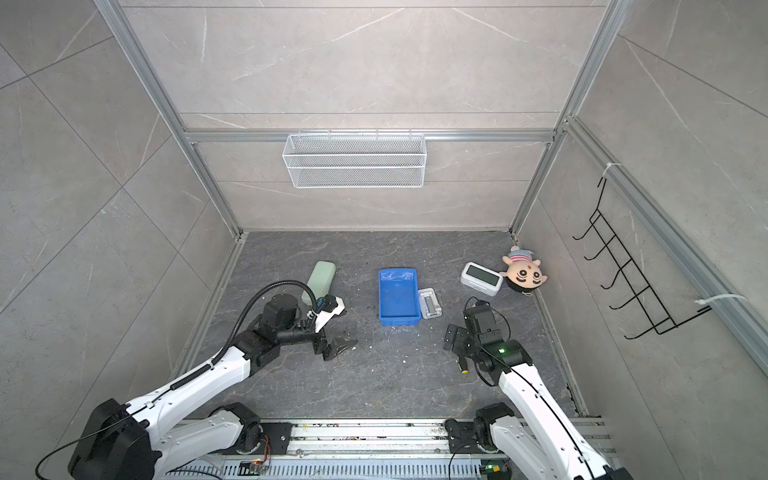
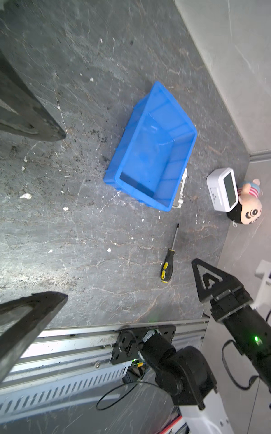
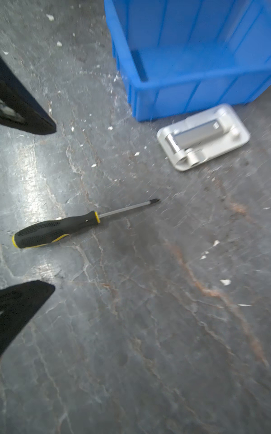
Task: Put the screwdriver in the bin
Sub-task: 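Lower the right gripper onto the yellow-and-black screwdriver handle while the left arm reaches forward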
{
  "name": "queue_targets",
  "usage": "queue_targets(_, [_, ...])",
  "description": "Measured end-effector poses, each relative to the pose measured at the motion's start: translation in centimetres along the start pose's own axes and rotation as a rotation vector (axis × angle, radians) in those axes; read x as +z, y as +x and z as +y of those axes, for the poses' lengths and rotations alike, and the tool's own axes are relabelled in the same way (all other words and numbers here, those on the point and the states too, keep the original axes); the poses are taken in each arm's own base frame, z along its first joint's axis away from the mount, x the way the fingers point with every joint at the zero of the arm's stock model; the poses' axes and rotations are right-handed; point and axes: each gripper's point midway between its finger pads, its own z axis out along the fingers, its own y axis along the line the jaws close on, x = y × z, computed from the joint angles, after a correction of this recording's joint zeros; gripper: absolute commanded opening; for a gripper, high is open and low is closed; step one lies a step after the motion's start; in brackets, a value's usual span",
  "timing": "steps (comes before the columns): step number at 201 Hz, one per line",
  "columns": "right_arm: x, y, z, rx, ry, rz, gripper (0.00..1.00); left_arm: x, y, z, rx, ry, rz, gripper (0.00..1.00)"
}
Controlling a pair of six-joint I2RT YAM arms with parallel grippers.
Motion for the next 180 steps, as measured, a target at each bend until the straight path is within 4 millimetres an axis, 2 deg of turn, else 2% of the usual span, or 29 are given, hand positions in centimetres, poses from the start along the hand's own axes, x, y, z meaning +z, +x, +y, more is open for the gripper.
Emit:
queue_targets(85, [4.2,3.7,-0.7,0.069,0.104,0.241,0.92,0.3,-0.2,-1.5,0.041,0.069,-0.011,1.00])
queue_targets(139, [6.1,4.9,-1.0,0.074,0.141,0.315,0.86,0.2,-0.2,-1.8,0.051,0.085,-0.015,1.00])
queue_targets(161, [6.7,5.5,-1.4,0.068,0.177,0.355,0.74,0.2,-0.2,-1.9,0.058,0.088,-0.015,1.00])
queue_targets(180, [6.8,5.3,-1.3,0.062,0.180,0.355,0.54,0.2,0.0,-2.0,0.061,0.092,-0.009,1.00])
